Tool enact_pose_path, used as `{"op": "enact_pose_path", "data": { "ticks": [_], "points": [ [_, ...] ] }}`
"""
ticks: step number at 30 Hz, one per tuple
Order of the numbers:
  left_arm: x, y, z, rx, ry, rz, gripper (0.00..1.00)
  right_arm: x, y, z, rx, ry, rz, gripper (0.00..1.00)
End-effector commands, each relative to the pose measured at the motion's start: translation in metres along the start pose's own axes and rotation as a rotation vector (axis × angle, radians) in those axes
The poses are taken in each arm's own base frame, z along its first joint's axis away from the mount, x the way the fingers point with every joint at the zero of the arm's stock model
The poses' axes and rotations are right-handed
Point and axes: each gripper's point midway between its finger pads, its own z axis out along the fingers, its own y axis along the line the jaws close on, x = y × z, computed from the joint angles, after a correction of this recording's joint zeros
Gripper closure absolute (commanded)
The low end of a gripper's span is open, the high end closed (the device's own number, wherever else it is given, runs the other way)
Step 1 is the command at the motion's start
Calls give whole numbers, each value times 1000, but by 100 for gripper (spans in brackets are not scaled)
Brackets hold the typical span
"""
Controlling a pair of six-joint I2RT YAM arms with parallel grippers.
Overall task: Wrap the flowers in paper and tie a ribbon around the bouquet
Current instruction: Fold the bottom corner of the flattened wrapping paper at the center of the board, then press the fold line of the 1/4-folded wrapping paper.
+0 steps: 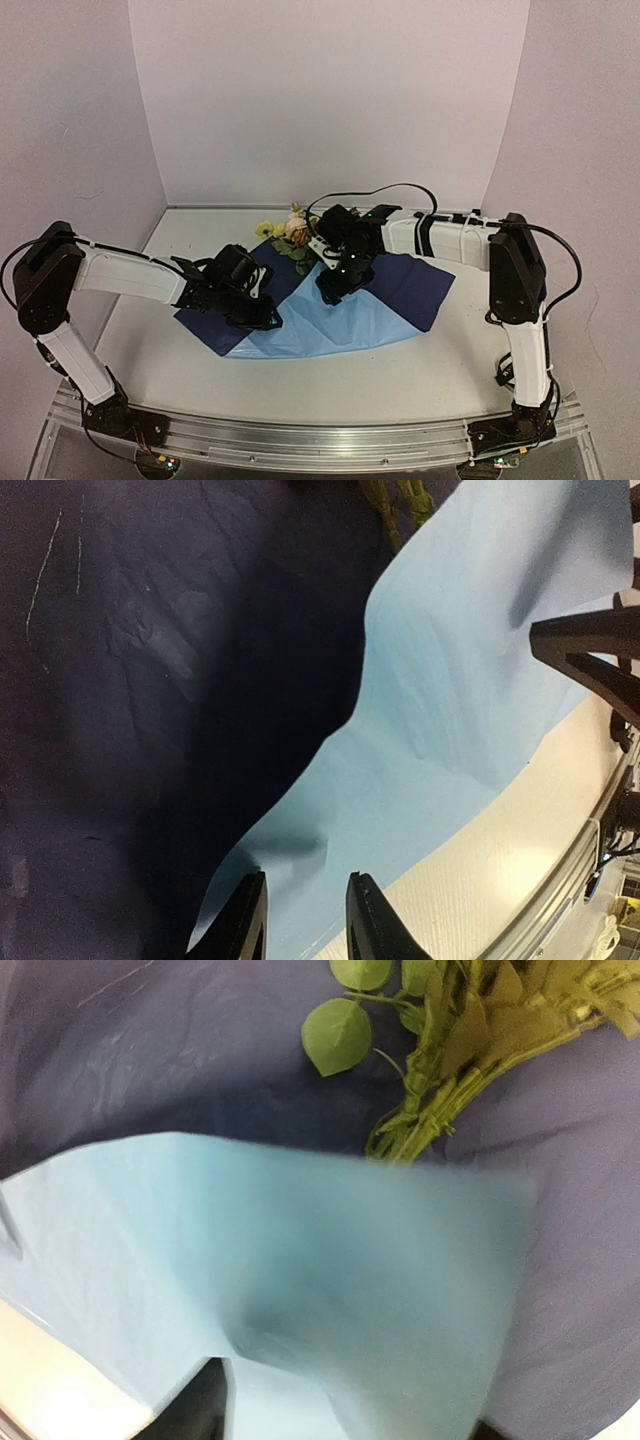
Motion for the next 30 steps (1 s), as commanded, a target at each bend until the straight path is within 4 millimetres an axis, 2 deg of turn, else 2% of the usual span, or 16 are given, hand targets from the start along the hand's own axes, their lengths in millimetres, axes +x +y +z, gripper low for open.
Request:
{"op": "enact_pose_path", "data": {
  "ticks": [1, 3, 8, 10, 13, 16, 21, 26, 30],
  "points": [
    [-14, 5, 4, -52, -44, -12, 74, 0, -10, -30, -5, -33, 12, 19],
    [-10, 13, 7, -90, -32, -27, 75, 7, -12, -36, -53, -23, 42, 14],
    [-3, 25, 9, -134, -21, -50, 78, 26, -39, -50, -83, -11, 177, 11],
    [-1, 31, 8, -162, -19, -55, 80, 34, -43, -61, -78, -19, 169, 11],
    [2, 37, 8, -187, -15, -59, 82, 57, -43, -60, -105, 18, 161, 13],
    [4, 40, 8, -199, -6, -60, 84, 78, -45, -51, -134, 56, 188, 15],
    [7, 45, 9, -212, 8, -62, 86, 98, -46, -42, -201, 83, 214, 20],
    [7, 52, 7, -232, 11, -69, 87, 114, -53, -28, -216, 102, 228, 20],
    [6, 54, 8, -237, 14, -75, 88, 119, -63, -19, -210, 107, 265, 21]
  ]
}}
